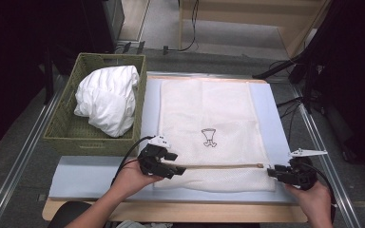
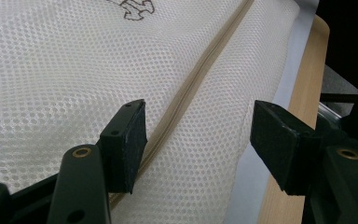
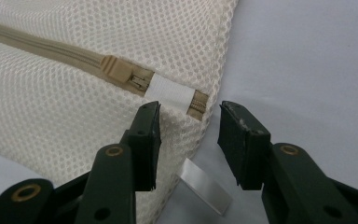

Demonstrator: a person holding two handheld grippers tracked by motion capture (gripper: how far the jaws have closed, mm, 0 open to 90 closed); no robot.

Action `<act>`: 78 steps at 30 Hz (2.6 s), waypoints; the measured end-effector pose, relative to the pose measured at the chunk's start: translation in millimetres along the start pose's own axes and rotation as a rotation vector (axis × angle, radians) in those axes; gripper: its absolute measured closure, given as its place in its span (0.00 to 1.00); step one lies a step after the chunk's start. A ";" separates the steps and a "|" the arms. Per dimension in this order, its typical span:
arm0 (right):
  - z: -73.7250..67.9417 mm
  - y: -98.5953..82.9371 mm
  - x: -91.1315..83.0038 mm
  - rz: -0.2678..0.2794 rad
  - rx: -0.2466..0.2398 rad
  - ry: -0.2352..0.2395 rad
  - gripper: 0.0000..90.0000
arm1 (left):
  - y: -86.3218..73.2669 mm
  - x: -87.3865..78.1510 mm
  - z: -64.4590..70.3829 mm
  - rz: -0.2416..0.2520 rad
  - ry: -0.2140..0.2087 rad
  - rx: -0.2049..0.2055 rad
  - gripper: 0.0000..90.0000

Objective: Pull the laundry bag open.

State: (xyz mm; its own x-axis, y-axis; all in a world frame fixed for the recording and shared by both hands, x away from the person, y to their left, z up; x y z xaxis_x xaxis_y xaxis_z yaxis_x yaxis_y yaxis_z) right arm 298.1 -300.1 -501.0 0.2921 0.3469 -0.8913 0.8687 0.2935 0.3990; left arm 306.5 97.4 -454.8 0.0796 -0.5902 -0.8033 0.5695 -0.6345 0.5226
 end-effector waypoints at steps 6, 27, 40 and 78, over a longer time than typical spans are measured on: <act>-0.1 3.7 7.4 0.007 -0.009 -0.008 0.65 | 0.2 0.7 0.0 -0.001 -0.004 0.004 0.41; -12.0 23.2 19.0 -0.020 -0.018 -0.081 0.73 | 1.4 3.0 0.7 -0.014 -0.012 -0.012 0.42; -13.1 30.6 2.7 -0.002 0.030 0.031 0.94 | 10.8 5.5 13.8 -0.033 -0.030 0.021 0.44; -17.5 35.9 -11.2 0.024 0.036 0.121 0.93 | 93.8 79.6 53.3 -0.094 -0.131 0.100 0.82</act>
State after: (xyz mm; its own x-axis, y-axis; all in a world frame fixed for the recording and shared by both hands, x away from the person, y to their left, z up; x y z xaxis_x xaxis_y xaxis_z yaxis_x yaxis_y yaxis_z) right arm 319.0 -277.9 -472.9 0.2645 0.4589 -0.8482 0.8765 0.2523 0.4099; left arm 322.7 -35.6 -454.5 -0.0812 -0.5821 -0.8091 0.4851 -0.7322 0.4781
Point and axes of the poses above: each handheld gripper's, and its own axes: x roughly forward along the jaws, y roughly out of its top, z roughly to its right, the point moved 5 cm from there along x, roughly forward along the jaws, and after that the axes turned 10 degrees about -z, right-handed, at the moved point
